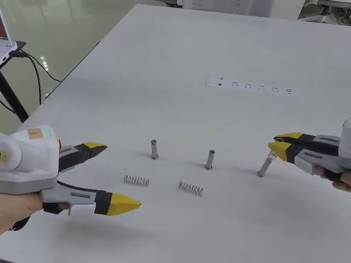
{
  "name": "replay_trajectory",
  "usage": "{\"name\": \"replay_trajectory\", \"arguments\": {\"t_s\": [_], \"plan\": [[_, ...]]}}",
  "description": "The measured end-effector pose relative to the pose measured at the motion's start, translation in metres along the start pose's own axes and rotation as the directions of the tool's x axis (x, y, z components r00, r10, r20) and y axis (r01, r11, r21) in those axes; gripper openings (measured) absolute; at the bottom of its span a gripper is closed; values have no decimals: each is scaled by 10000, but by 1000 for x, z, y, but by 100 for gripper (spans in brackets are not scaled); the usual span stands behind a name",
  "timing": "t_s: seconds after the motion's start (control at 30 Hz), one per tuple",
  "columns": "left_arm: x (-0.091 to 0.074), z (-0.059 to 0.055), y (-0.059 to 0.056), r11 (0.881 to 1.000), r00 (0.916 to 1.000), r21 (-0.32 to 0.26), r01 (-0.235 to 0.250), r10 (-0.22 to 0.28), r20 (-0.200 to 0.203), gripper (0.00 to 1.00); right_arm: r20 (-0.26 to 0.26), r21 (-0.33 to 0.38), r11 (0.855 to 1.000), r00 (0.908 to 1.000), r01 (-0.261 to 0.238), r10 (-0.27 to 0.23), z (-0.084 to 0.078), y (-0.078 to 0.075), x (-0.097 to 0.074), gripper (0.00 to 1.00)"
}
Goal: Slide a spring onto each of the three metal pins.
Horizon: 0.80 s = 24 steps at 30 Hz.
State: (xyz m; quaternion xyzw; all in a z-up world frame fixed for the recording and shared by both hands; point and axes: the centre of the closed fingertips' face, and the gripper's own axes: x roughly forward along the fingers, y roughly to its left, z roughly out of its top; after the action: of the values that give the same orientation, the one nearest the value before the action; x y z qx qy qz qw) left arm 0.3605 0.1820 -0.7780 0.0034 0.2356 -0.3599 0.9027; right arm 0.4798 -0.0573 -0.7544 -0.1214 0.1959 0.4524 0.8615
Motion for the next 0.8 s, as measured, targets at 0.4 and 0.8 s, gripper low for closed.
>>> {"name": "replay_trajectory", "arguments": {"t_s": [0.4,0.8], "plan": [[-3,2,2,10000,9999,-8,-93,93,52,98,-142,56,10000,9999,-49,50,-5,0,5,8],[-5,1,3,9998,9998,-59,-173,173,66,98,-345,184,9998,9994,-83,90,-18,2,8,8]]}}
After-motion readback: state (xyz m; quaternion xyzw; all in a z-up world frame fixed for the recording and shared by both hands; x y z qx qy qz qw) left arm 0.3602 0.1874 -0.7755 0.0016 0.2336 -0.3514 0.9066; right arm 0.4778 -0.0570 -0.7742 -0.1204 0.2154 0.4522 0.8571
